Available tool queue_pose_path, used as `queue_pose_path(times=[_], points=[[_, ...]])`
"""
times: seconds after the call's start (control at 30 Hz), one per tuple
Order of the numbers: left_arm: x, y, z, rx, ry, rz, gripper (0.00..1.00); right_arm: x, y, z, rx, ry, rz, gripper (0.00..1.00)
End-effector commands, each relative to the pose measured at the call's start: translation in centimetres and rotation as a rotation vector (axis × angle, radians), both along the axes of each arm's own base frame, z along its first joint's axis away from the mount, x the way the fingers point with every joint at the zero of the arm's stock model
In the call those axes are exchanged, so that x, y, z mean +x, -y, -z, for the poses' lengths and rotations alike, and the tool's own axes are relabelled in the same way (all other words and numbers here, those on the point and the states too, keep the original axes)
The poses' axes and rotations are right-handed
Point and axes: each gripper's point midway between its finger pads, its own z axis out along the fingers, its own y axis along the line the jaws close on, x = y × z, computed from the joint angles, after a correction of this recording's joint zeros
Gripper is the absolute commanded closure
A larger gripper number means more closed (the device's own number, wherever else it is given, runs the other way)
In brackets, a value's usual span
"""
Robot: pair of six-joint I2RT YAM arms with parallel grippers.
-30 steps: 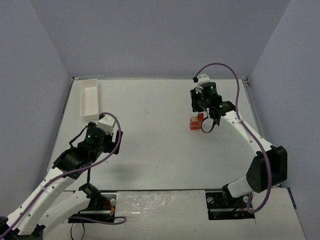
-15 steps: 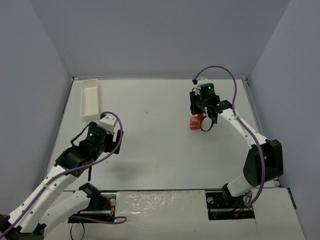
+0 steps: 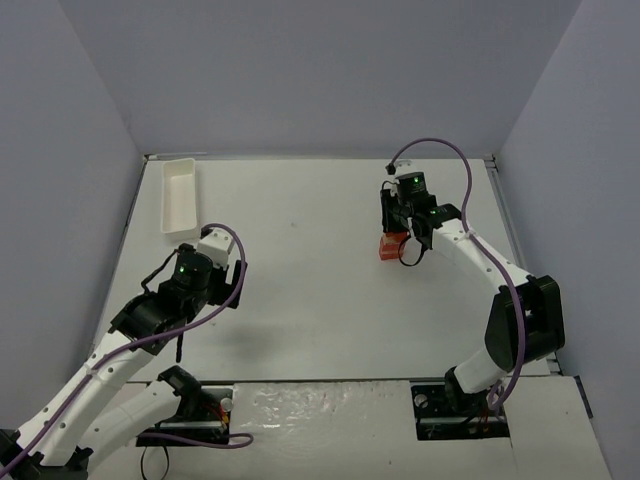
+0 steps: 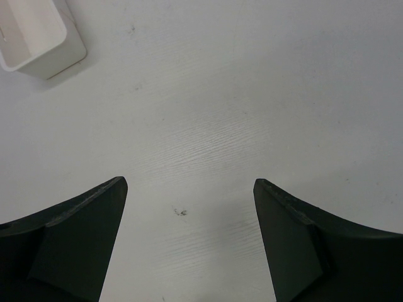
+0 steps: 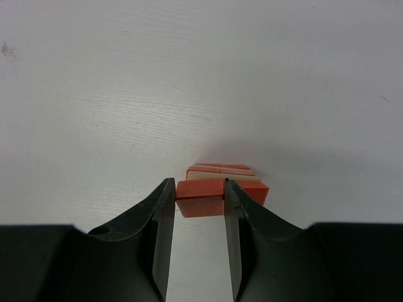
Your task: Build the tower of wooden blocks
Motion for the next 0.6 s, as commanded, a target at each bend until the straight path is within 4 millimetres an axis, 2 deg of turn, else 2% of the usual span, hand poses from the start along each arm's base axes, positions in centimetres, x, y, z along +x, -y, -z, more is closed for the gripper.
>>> queue_pose_path(times=[0.0, 0.57], points=[[1.0, 0.51, -2.24, -0.04, 0.07, 0.002, 0.21, 0.87, 0.19, -1.7, 0.008, 0.068, 0.042, 1.0], [0.98, 0.55, -2.34, -0.041, 0.073, 0.006, 0.21, 0.96, -0.05, -1.16, 0.013, 0.056, 0.055, 0.96]])
